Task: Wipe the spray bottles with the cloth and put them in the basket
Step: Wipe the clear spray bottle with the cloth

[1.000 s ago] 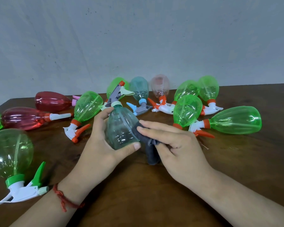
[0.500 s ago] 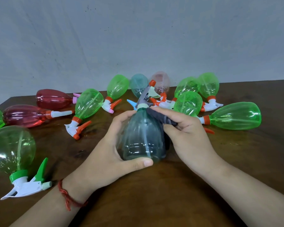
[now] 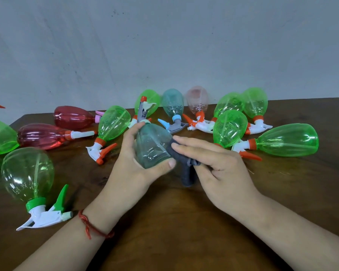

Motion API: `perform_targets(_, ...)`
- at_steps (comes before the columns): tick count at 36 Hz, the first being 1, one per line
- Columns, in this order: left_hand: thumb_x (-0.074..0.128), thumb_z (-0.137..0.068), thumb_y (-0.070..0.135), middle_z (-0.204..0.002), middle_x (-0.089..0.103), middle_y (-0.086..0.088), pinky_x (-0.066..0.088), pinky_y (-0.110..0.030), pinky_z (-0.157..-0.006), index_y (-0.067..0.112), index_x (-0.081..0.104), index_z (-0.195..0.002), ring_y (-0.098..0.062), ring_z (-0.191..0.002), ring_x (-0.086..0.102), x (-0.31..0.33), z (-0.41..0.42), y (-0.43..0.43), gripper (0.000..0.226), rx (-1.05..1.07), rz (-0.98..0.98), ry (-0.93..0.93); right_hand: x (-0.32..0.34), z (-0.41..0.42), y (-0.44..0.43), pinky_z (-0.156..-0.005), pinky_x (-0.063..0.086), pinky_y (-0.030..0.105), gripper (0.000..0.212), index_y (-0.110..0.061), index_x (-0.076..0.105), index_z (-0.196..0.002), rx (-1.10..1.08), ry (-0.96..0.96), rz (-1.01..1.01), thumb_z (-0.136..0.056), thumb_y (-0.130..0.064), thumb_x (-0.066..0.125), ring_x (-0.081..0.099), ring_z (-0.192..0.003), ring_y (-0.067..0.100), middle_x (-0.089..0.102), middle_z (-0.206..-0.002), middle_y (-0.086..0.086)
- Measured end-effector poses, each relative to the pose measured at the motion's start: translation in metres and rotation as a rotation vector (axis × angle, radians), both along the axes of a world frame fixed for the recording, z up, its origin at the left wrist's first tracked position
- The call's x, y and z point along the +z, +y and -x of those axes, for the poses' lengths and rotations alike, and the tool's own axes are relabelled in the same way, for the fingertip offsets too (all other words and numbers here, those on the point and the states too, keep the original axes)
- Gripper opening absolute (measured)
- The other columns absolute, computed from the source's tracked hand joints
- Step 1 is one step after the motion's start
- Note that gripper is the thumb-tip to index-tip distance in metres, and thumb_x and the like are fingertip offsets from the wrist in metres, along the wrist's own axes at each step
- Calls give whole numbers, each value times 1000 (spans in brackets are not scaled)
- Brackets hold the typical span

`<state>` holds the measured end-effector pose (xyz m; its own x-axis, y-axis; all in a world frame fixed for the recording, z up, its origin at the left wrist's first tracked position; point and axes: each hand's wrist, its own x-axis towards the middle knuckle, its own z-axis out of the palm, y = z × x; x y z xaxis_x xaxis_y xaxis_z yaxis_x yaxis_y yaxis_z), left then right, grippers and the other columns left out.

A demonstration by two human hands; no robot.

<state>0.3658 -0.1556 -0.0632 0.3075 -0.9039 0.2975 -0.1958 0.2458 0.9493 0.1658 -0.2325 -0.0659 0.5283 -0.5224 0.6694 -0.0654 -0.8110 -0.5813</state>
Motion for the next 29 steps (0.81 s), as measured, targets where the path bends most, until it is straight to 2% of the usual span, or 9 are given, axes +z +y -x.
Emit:
perform_targets(3, 102, -70, 16, -137, 70, 7, 58, -31, -102, 35, 39, -154, -18, -127, 70, -1, 0, 1, 107, -59, -23, 65, -2, 0, -3, -112, 45, 19, 68, -19, 74, -133, -16, 1, -27, -87, 26, 53, 59, -134, 2, 65, -144, -13)
perform_targets(5, 93, -74, 32, -140, 70, 4, 57, -39, -105, 34, 42, -155, -20, -130, 68, 3, -1, 0, 96, -118, -48, 205, -3, 0, -4, -112, 44, 18, 65, -19, 74, -133, -22, -1, -54, -90, 25, 54, 57, -136, 1, 65, -142, -14)
perform_targets(8, 85, -84, 40, -131, 75, 1, 62, -40, -92, 26, 52, -148, -24, -122, 73, 8, -6, -4, 74, -102, -53, 431, -4, -1, -6, -113, 43, 18, 61, -20, 74, -132, -26, -10, -88, -94, 22, 54, 57, -136, 1, 66, -142, -14)
perform_targets(11, 68, -93, 29, -131, 75, -3, 59, -44, -95, 27, 51, -150, -27, -121, 73, 11, -9, -1, 59, -110, -62, 414, -3, 0, -8, -115, 43, 21, 58, -22, 73, -132, -29, -28, -114, -96, 19, 54, 57, -136, 2, 66, -141, -14)
perform_targets(15, 72, -91, 28, -140, 71, -7, 55, -47, -102, 33, 49, -152, -32, -130, 68, 14, -12, 4, 65, -154, -75, 422, -4, -1, -7, -116, 44, 25, 56, -23, 73, -132, -4, -44, -149, -98, 17, 54, 58, -136, 3, 67, -140, -15)
perform_targets(19, 80, -87, 24, -138, 70, -14, 59, -44, -96, 33, 52, -149, -35, -126, 70, 13, -9, 4, 68, -159, -103, 393, -2, -4, -4, -116, 42, 22, 58, -23, 74, -130, -17, -47, -156, -96, 19, 54, 57, -136, 2, 68, -139, -16)
perform_targets(22, 78, -87, 21, -135, 71, -15, 62, -41, -92, 31, 55, -148, -33, -123, 72, 13, -4, 3, 66, -104, -86, 439, -1, -6, 2, -114, 43, 20, 61, -19, 74, -133, -49, -6, -68, -92, 22, 53, 56, -137, 1, 65, -143, -12)
perform_targets(26, 83, -93, 25, -136, 71, -14, 58, -56, -101, 33, 56, -147, -36, -125, 71, 16, -4, 1, 60, -39, -67, 478, 2, -11, 10, -119, 39, 23, 61, -20, 70, -139, -44, 92, 145, -93, 14, 49, 49, -146, 7, 58, -153, -9)
perform_targets(29, 78, -92, 32, -135, 73, -11, 58, -52, -97, 36, 56, -147, -32, -122, 72, 18, -5, 1, 59, -9, -68, 501, 1, -14, 12, -123, 37, 27, 57, -18, 70, -139, 34, 203, 321, -95, 13, 52, 39, -154, 15, 54, -157, -4)
